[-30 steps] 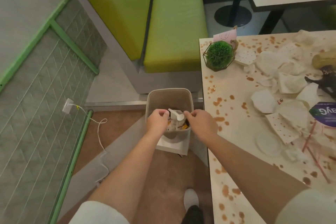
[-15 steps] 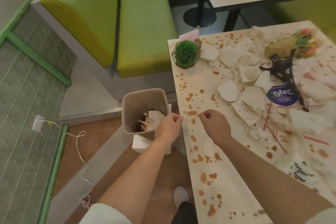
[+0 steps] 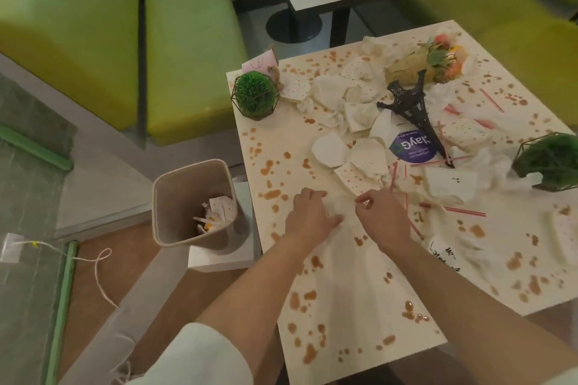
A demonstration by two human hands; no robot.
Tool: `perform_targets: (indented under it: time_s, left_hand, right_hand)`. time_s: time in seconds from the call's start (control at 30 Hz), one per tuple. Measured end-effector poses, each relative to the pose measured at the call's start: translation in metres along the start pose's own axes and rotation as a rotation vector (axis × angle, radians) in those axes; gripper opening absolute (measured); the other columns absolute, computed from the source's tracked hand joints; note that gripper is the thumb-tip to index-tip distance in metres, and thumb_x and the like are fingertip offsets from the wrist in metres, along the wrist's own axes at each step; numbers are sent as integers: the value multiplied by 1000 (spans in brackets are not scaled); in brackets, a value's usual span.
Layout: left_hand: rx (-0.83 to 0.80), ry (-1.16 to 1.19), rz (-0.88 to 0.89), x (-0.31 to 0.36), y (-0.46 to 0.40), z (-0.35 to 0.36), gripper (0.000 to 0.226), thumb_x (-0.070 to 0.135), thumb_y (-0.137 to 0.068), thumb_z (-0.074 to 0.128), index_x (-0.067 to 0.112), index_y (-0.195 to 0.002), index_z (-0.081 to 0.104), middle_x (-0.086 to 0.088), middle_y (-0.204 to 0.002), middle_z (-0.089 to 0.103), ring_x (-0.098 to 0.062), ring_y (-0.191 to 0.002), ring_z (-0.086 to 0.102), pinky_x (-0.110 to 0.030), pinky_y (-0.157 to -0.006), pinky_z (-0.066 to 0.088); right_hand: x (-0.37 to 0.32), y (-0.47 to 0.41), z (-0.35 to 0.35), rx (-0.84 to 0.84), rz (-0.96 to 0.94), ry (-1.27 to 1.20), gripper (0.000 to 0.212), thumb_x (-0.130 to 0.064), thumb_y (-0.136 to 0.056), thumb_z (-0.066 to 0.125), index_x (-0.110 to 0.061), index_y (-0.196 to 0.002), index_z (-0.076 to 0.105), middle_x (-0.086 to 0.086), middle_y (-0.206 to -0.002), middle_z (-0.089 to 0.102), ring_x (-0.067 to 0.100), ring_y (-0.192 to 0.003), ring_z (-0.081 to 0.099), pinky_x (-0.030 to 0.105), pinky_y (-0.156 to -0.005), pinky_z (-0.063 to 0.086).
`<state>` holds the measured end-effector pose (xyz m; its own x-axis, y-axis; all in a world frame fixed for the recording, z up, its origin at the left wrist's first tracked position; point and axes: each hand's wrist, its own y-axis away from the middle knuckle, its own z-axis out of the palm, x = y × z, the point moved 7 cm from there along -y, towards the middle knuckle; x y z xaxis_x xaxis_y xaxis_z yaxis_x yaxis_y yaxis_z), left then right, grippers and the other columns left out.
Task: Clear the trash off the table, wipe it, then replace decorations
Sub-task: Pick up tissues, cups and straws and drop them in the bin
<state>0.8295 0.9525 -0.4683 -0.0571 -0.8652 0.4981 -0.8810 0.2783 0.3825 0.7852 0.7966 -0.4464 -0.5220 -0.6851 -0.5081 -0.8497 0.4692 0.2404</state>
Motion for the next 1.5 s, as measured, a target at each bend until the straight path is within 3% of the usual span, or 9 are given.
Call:
perform_targets:
  time_s: [0.1, 0.3, 0.47, 0.67, 0.8, 0.93, 1.1, 1.3, 1.5]
  left_hand:
    - [-18, -63, -11, 15, -6, 15, 87, 57, -83, 65, 20, -151, 25, -1, -145, 28, -20, -136, 26, -37, -96, 46]
    - [20, -210, -26, 25, -10, 31, 79, 58, -79, 68, 22, -141, 36, -3, -136, 35, -23, -126, 32, -35, -88, 47]
    - [84, -135, -134, 21, -10, 26, 84, 58, -70, 77, 19, -135, 39, 0, -132, 40, -20, -124, 36, -33, -86, 47]
    - [80, 70, -234, 25, -6, 27, 74, 39, -70, 84, 23, -125, 36, -1, -115, 54, -21, -110, 48, -35, -76, 48]
    - [133, 178, -249, 17, -5, 19, 45, 30, -89, 67, 25, -124, 39, -1, -108, 60, -18, -82, 56, -33, -66, 49]
    - [177, 343, -262, -3, -2, 2, 38, 25, -99, 51, 18, -135, 42, -3, -114, 60, -20, -95, 59, -34, -78, 50]
    - [317, 447, -326, -46, 8, -36, 30, 25, -103, 37, 13, -128, 51, -8, -126, 51, -21, -97, 56, -38, -85, 53]
    - [476, 578, -512, -123, 40, -82, 16, 20, -95, 48, 30, -107, 51, 10, -95, 56, -10, -81, 54, -33, -72, 46]
    - [633, 680, -607, -191, 56, -124, 26, 21, -91, 62, 23, -114, 52, 1, -101, 62, -21, -89, 62, -30, -68, 46]
  right_hand:
    - [19, -9, -5, -4, -38, 71, 23, -22, -84, 64, -20, -107, 67, 5, -116, 55, 23, -110, 50, 38, -87, 48]
    - [41, -19, -1, -116, -96, 275, 42, -35, -84, 68, -25, -123, 57, 2, -133, 45, 22, -124, 40, 36, -90, 47]
    - [46, -23, 7, -176, -129, 187, 38, -29, -87, 68, -22, -124, 59, 3, -133, 46, 20, -128, 36, 34, -90, 45]
    - [45, -27, 8, -202, -151, 51, 26, -15, -83, 67, -18, -109, 64, -1, -117, 48, 18, -119, 43, 27, -79, 43]
    - [30, -26, 0, -182, -121, -102, 21, -13, -78, 68, -16, -98, 62, -5, -109, 45, 9, -88, 46, 15, -60, 33]
    - [4, -22, 2, -160, -148, -254, 20, -10, -81, 64, -14, -100, 63, -2, -111, 45, -2, -77, 47, 9, -57, 37]
    - [-36, -14, 19, -183, -180, -345, 20, -9, -87, 62, -17, -105, 61, -3, -112, 41, 1, -75, 50, 8, -56, 39]
    - [-86, 1, 52, -271, -201, -441, 18, -12, -84, 66, -18, -101, 65, -1, -109, 54, 13, -86, 56, 11, -64, 37]
    - [-142, 14, 83, -299, -268, -416, 16, -13, -86, 67, -18, -101, 64, -1, -104, 49, 8, -83, 53, 10, -61, 39]
